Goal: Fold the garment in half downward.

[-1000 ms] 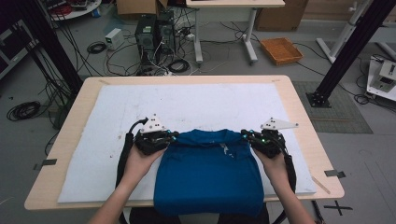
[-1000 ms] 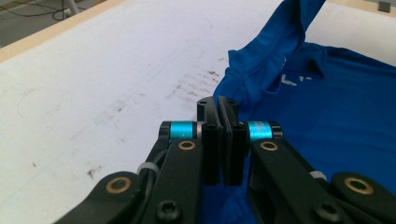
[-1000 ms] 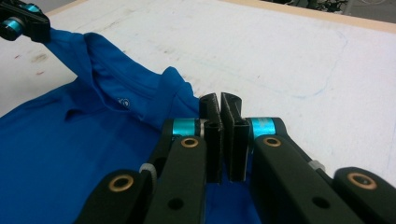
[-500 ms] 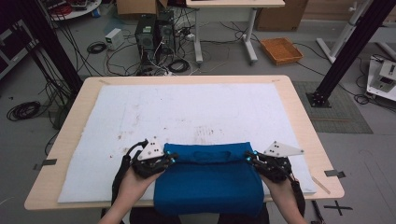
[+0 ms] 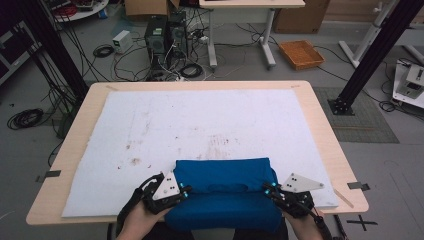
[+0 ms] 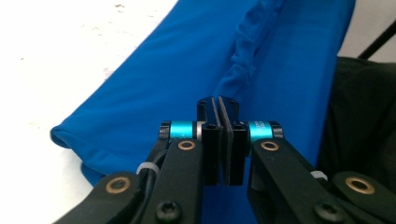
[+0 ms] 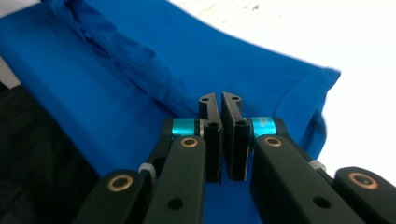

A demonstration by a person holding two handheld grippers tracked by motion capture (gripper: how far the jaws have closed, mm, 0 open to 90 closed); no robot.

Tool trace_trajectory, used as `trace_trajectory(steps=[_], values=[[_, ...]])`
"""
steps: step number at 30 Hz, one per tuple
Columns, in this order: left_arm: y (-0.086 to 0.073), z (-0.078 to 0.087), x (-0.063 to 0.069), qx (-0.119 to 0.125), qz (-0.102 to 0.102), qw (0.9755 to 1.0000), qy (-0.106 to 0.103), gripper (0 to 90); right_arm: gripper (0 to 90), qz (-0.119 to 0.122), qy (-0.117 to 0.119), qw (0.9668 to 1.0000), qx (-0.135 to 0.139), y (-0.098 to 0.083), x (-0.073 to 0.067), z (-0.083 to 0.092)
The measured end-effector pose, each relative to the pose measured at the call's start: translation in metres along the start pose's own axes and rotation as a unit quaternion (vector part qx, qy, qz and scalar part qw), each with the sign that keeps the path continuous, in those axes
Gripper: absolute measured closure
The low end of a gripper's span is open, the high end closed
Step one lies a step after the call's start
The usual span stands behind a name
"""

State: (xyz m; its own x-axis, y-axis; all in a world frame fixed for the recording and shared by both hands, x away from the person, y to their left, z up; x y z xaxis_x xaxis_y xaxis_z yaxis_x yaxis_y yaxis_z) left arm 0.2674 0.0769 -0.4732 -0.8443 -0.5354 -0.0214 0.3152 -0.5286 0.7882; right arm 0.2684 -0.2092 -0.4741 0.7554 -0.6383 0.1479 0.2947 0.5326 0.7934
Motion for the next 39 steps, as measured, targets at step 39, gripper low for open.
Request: trace_trajectory(steps=[39], values=[[-0.005,-0.030,-0.103,0.000,0.216,0.9745,0.060,63.4,83.6,-0.130,-0.023,0.9910,-0.020,0.009,0.084,-0.054]])
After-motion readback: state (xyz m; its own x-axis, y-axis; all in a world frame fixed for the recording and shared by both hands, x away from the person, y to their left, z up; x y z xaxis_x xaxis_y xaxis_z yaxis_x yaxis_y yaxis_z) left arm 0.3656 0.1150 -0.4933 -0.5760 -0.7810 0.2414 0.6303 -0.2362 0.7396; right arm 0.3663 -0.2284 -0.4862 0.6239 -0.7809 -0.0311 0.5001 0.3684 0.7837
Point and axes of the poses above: each handheld gripper's, and its own axes: z roughly backward along the jaws, y roughly out of its top, x roughly to its right, the point moved 8 cm from there along -z, roughly forward along the jaws, and after that the axes turned 9 degrees about z, right-handed, at the moved point
